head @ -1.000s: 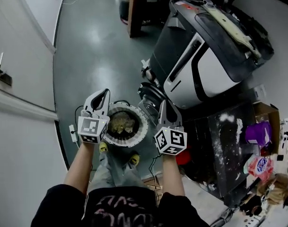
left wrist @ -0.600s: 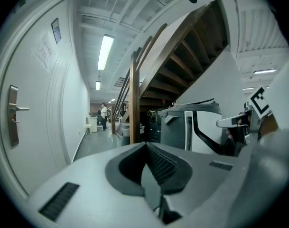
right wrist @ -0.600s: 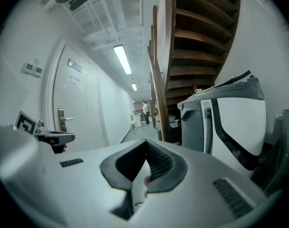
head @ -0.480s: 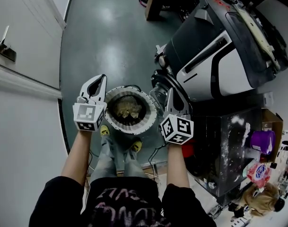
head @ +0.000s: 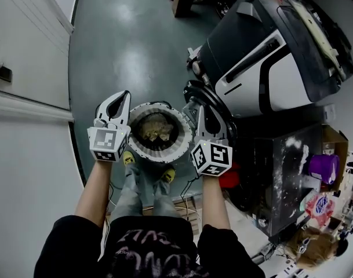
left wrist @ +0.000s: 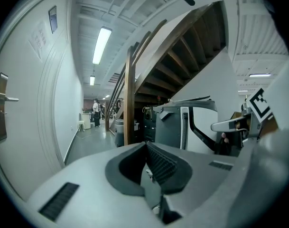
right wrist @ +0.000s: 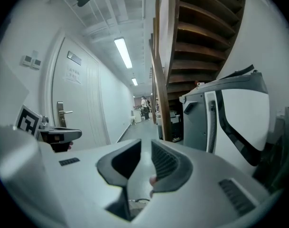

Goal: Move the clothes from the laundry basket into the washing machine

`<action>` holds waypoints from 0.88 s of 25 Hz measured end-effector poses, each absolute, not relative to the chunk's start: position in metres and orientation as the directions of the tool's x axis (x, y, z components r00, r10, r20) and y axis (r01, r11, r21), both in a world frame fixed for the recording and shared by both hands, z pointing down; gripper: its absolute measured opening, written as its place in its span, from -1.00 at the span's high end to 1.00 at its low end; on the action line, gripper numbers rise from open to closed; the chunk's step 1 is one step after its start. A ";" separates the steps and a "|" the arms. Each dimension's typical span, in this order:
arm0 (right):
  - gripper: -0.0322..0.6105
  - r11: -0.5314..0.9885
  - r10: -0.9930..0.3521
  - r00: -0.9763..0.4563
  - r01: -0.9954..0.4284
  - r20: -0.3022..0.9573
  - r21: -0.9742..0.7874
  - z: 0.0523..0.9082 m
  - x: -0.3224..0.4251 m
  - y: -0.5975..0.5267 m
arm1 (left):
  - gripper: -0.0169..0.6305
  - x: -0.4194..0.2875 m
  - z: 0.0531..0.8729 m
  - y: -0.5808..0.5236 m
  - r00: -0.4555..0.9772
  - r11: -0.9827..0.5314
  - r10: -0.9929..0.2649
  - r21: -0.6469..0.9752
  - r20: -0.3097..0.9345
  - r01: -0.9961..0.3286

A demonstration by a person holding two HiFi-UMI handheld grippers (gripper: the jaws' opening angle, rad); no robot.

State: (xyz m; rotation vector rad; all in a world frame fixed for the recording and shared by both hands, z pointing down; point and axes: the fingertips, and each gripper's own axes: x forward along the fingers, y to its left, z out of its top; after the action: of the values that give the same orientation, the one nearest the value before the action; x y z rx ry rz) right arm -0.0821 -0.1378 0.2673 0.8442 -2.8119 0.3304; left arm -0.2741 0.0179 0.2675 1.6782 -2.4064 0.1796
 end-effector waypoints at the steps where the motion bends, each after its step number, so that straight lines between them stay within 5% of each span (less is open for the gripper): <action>1: 0.57 0.821 -0.507 -0.831 -0.547 0.230 -0.164 0.264 -0.084 -0.136 | 0.91 -0.275 0.265 0.019 -0.337 0.349 -0.913 0.013 0.230 -0.937; 3: 0.24 0.836 -0.485 -0.849 -0.520 0.209 -0.173 0.259 -0.089 -0.132 | 0.66 -0.277 0.263 0.021 -0.338 0.351 -0.914 0.021 0.224 -0.936; 4: 0.09 0.843 -0.478 -0.855 -0.511 0.198 -0.171 0.257 -0.091 -0.130 | 0.19 -0.278 0.262 0.022 -0.335 0.349 -0.917 0.031 0.219 -0.936; 5: -0.04 0.847 -0.474 -0.860 -0.504 0.188 -0.167 0.255 -0.093 -0.130 | -0.04 -0.280 0.260 0.023 -0.336 0.351 -0.918 0.041 0.210 -0.935; 7: -0.24 0.851 -0.473 -0.864 -0.499 0.170 -0.167 0.250 -0.093 -0.129 | -0.18 -0.283 0.257 0.028 -0.349 0.363 -0.916 0.041 0.200 -0.931; 22: -0.34 0.825 -0.453 -0.853 -0.512 0.261 -0.239 0.298 -0.097 -0.137 | -0.23 -0.286 0.296 0.025 -0.340 0.362 -0.896 0.025 0.287 -0.932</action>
State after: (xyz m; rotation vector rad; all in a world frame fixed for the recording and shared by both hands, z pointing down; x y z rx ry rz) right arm -0.0969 -0.1368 0.2983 0.7510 -2.8144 0.4497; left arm -0.2856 0.0251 0.2965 1.6310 -2.3731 0.2088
